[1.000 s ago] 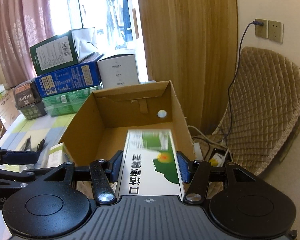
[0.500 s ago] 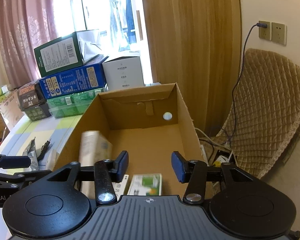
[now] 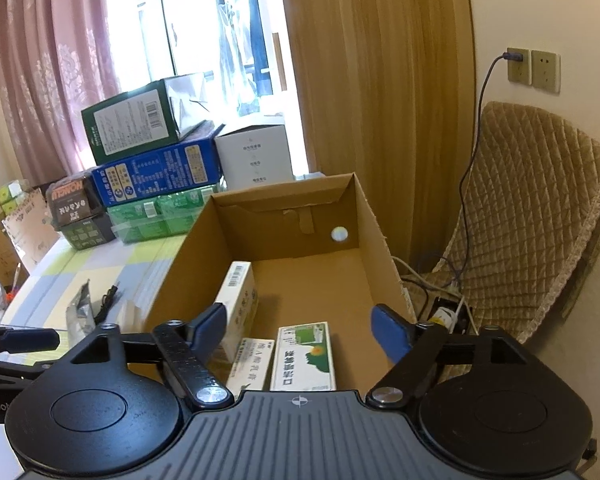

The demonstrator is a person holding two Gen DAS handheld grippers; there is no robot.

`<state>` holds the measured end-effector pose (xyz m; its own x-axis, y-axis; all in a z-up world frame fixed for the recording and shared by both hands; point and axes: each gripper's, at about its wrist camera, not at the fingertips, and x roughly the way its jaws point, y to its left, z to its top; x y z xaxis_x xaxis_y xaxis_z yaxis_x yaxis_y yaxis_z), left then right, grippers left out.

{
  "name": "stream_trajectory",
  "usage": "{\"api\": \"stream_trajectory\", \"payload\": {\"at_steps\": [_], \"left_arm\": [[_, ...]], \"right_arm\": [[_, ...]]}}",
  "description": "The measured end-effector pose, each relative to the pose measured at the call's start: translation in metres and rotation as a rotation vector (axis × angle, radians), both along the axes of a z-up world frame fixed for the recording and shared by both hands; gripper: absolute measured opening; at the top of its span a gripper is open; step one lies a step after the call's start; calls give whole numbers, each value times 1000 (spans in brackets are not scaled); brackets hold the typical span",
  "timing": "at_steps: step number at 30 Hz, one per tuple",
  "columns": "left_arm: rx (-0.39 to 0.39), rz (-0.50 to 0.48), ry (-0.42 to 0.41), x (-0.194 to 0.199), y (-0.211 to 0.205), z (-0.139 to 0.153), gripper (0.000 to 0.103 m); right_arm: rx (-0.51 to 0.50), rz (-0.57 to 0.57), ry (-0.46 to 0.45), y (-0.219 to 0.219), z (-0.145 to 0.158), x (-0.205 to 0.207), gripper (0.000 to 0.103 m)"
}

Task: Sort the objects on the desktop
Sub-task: 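Withdraw both tools from the cardboard box back over the table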

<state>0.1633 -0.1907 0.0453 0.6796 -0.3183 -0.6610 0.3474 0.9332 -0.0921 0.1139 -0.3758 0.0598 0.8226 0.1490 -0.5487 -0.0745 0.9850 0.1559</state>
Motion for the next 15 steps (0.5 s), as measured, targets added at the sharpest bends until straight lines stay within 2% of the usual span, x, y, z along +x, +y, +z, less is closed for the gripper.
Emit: {"api": "stream_trajectory", "payload": {"at_steps": [7,11,15], "left_arm": [[2,28,-11,-22,18,8,82],[6,53,-24,-35,32,15,91],[6,78,-40,-48,49,22,96]], "right_arm": [[-4,20,-17,19,16,-24,101],[-1,38,-28,31,26,-35,101],[3,58,-35,44,35,-46,101]]}}
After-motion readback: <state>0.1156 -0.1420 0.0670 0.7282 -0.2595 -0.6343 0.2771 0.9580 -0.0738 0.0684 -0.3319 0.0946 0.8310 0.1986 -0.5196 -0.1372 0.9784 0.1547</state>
